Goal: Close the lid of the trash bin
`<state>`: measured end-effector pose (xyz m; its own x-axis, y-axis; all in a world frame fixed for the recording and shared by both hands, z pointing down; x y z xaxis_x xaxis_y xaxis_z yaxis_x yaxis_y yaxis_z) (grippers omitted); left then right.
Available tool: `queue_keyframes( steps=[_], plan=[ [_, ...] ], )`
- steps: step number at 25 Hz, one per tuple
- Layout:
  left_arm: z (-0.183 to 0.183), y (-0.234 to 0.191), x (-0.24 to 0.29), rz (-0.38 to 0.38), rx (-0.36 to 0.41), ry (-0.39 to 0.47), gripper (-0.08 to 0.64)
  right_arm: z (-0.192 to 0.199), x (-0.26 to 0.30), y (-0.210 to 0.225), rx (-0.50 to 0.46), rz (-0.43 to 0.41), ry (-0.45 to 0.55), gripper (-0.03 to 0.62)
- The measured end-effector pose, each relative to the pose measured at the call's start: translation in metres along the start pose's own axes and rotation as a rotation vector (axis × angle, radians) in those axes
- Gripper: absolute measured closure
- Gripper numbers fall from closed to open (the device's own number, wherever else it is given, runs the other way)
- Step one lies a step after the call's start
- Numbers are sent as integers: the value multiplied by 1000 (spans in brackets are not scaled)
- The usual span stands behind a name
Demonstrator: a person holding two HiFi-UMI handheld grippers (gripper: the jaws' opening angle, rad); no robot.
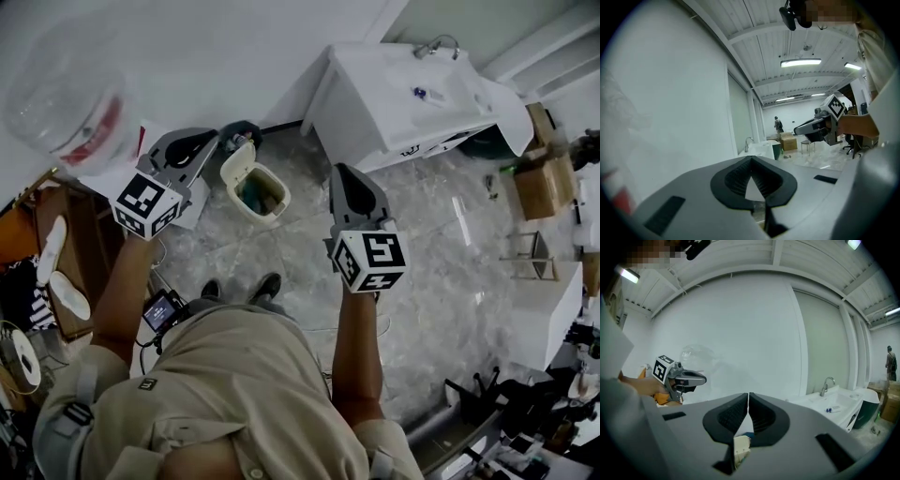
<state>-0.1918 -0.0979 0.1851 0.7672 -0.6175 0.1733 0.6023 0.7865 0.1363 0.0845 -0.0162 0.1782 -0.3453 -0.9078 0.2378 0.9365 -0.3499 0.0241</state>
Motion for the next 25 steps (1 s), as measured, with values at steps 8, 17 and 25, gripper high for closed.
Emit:
queue_keyframes(
  steps=[8,17,25],
  plan=[
    [16,16,39,-52,-20,-56,545,20,15,48,21,-62,-18,568],
    [46,17,77,-38,-50,-134,545,50,30,78,69,-64,-70,568],
    [88,-11,119,-11,-99,-176,545,73,48,98,91,-5,-119,568]
  ],
)
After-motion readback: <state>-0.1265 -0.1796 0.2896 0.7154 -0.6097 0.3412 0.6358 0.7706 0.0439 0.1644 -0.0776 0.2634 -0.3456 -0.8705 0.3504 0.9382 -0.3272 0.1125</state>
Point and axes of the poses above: the fingertips, and each gripper's own axes: x forward along the fingers, y to its right, z out of its underside, the point moved 7 cm from there along -x, backward along the fingers, and after that the axes turned 1 degree about -z, right-handed, at the moved point
